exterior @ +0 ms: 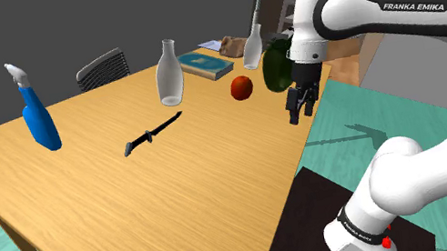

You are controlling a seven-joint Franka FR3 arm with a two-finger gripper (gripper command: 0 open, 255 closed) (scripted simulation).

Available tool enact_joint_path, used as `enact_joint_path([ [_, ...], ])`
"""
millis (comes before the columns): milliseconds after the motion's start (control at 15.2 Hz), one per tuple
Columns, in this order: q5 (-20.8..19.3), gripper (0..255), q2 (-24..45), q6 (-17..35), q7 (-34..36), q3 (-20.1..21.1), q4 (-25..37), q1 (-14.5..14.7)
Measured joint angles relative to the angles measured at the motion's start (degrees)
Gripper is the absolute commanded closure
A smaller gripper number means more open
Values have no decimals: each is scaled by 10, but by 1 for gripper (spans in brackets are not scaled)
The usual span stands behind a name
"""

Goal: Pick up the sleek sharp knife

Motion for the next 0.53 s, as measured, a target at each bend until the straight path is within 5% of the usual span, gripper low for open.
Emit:
enact_joint_path([
  [528, 60, 0, 56, 78, 136, 81, 13, 7],
])
